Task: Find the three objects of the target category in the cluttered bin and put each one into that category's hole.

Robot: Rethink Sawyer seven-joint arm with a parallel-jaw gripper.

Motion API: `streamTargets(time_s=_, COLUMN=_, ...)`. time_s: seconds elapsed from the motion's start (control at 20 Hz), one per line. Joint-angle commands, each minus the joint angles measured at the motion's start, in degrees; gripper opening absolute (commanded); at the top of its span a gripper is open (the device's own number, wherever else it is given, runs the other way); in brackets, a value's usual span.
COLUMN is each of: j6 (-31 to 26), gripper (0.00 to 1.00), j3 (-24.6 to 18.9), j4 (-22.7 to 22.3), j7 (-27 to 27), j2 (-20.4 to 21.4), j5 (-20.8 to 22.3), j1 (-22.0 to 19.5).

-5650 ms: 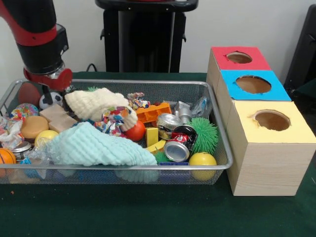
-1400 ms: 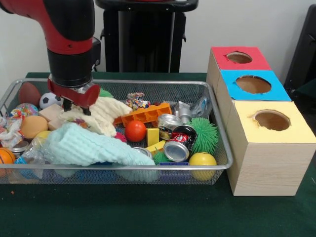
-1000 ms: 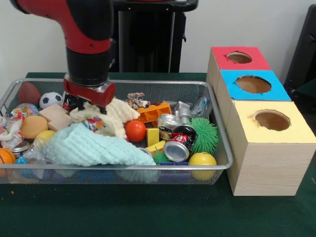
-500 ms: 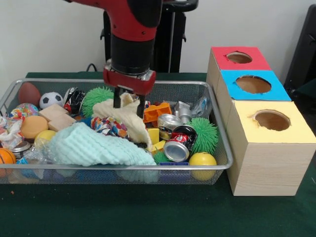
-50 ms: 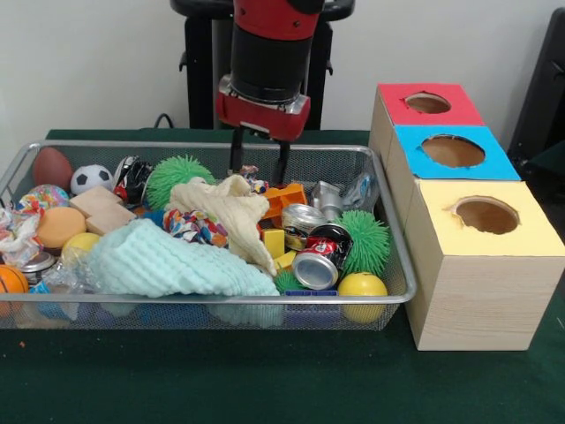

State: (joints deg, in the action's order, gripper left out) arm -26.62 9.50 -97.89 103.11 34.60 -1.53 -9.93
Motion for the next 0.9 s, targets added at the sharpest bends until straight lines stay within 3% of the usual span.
streamTargets(time_s=0.05, j6=-5.8, gripper=1.0, j3=1.25, j4=-0.53, j7=17.76, j2=-1.64, j5=-5.29, j1=3.11)
streamTargets(time_s=0.25, j6=-5.19, gripper=1.0, j3=2.0, j4=1.11, j7=18.29, j2=-4.24, j5=-7.79, j1=4.74)
streamTargets(time_s=0.9, j6=7.05, gripper=1.0, j3=0.84, j4=0.58, j7=16.96, j2=-11.74, j5=-14.36, j1=6.31)
